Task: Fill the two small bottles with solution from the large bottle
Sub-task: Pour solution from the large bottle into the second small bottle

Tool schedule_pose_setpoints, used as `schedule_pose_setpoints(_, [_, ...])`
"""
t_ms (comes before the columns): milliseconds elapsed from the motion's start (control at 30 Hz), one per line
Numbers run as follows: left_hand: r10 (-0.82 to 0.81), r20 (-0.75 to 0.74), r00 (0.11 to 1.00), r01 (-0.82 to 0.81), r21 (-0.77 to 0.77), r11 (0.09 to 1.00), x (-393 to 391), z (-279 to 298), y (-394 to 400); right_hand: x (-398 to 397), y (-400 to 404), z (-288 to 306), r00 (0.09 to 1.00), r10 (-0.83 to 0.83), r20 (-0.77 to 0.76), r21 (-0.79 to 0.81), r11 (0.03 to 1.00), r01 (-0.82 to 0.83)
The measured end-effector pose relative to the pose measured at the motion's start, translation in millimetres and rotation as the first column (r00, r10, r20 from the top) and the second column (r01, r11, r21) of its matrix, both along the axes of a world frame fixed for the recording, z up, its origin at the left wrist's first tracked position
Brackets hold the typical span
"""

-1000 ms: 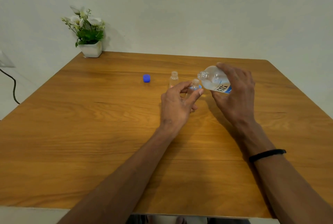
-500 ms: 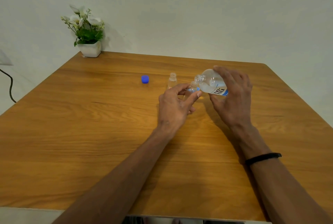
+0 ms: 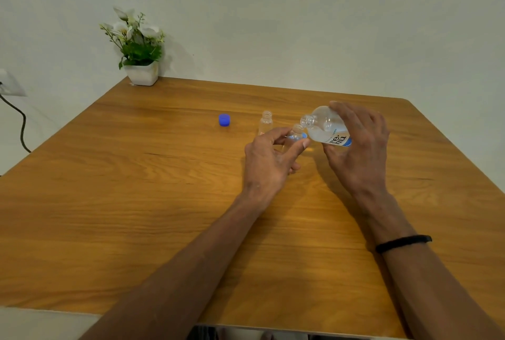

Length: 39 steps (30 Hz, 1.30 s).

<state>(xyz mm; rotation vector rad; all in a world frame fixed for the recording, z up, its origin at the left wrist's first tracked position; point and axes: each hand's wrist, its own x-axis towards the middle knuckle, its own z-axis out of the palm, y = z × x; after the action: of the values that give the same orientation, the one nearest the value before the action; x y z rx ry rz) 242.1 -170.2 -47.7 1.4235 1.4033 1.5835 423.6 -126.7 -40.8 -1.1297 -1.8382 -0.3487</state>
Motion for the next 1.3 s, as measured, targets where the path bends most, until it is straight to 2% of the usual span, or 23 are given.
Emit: schedule_pose_setpoints(1300, [-0.026,0.023,0.999,0.027,-0.024,0.999,-1.3,2.0,-2.0,0.1,-4.3,3.0,0.998,-0.035,0.045,0.039,0.999,0.034])
